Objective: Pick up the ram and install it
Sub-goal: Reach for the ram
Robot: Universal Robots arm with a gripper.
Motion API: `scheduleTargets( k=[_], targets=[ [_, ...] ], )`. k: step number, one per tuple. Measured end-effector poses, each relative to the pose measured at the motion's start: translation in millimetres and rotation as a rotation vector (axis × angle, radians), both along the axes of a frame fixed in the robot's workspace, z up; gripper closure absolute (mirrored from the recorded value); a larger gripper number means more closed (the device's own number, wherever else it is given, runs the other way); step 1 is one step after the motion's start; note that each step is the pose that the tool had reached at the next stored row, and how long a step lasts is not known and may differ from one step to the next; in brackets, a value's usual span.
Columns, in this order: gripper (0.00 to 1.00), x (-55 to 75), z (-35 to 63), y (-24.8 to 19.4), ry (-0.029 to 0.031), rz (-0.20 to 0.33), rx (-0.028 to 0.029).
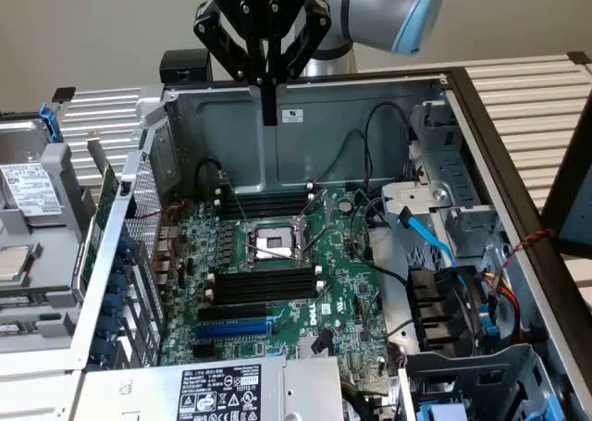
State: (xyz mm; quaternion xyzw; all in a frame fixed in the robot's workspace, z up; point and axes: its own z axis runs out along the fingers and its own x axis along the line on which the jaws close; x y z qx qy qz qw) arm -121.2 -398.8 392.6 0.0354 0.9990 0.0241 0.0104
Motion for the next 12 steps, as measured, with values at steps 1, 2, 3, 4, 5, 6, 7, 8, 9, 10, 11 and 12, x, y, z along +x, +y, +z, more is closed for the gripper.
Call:
scheduleTargets(
  k=[1, 2, 3, 4, 5, 6, 7, 8, 9, 10, 11, 12],
  targets=[
    [0.89, 0.0, 0.0, 0.0, 0.0, 0.0, -0.0001],
    [0.89, 0.0, 0.0, 0.0, 0.0, 0.0, 0.0],
    [0.89, 0.0, 0.0, 0.0, 0.0, 0.0, 0.0],
    [0.89, 0.0, 0.0, 0.0, 0.0, 0.0, 0.0],
    [0.89, 0.0, 0.0, 0.0, 0.0, 0.0, 0.0],
    [0.89, 0.0, 0.0, 0.0, 0.0, 0.0, -0.0001],
    [0.89, 0.0, 0.0, 0.0, 0.0, 0.0, -0.0001],
    [0.89, 0.0, 0.0, 0.0, 0.0, 0.0, -0.0001],
    [0.89, 0.0, 0.0, 0.0, 0.0, 0.0, 0.0],
    [0.89, 0.0, 0.0, 0.0, 0.0, 0.0, -0.0001],
    [0.89, 0.0, 0.0, 0.0, 0.0, 0.0, -0.0001],
    [0.89, -0.2, 0.0, 0.0, 0.0, -0.001, -0.0001]
  ],
)
